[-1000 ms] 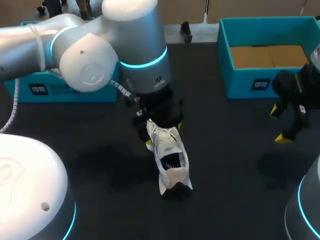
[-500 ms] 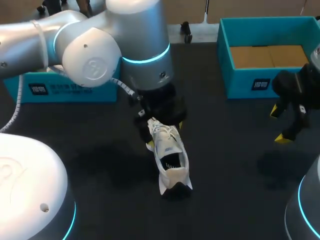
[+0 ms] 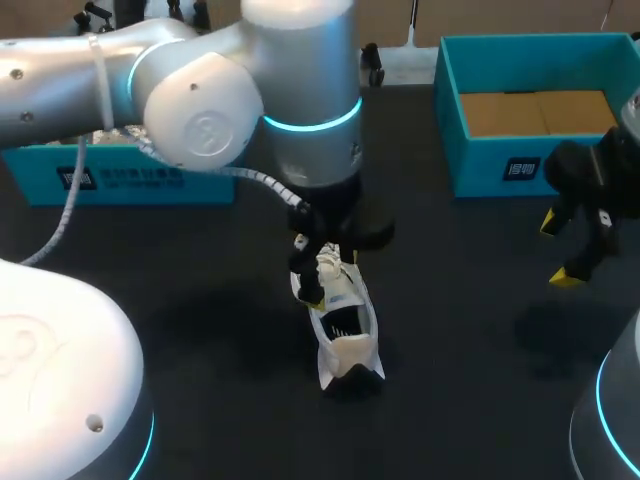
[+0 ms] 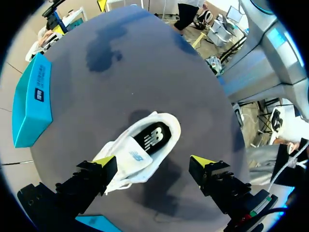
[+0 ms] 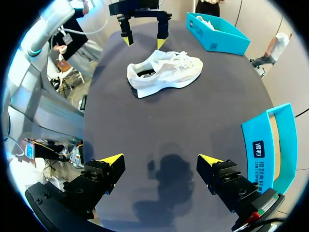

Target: Take the shoe out of the shoebox, open the shoe tongue, remove and reinsert the insole, then place the shoe into the shoebox

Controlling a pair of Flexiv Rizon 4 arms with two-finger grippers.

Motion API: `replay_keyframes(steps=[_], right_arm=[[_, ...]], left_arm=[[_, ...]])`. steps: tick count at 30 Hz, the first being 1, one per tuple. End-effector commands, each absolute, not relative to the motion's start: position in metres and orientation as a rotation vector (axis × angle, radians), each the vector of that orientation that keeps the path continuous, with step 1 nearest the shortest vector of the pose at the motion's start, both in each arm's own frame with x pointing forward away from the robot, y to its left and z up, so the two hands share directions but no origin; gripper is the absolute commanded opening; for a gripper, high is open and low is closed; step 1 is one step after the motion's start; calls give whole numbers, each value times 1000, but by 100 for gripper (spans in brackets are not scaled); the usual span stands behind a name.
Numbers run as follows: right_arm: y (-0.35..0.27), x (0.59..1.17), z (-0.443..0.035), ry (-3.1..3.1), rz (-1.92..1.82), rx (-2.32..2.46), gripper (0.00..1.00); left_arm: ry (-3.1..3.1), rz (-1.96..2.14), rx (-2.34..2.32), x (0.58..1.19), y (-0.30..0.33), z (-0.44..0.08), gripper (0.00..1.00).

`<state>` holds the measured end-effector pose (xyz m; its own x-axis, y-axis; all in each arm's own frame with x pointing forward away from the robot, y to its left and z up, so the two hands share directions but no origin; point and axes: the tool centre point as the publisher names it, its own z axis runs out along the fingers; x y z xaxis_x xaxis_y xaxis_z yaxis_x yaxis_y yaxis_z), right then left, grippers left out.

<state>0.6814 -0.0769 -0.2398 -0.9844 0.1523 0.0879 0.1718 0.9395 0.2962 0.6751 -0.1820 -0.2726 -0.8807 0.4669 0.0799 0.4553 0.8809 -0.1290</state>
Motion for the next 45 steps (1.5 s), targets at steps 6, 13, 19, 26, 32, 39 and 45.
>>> replay_keyframes(steps=[6,13,19,26,32,39,45], right_arm=[[-77,681,-240,-3033,-468,-254,100],[-77,681,-240,-3033,-468,-254,100],[-77,681,-240,-3033,-468,-254,100],[-77,681,-240,-3033,-468,-254,100],[-77,681,-240,-3033,-468,-254,100],[-77,681,-240,-3033,-468,-254,100],[-77,681,-240,-3033,-468,-254,100]], left_arm=[[-2954,141,-426,644,-197,-285,100],[-3033,130,-159,617,-201,-296,100],[-3060,130,-68,607,-200,-305,100],[-3045,114,41,609,-202,-326,100],[-3025,99,103,614,-209,-347,100],[-2997,111,169,613,-214,-369,100],[-2992,92,210,610,-216,-382,100]])
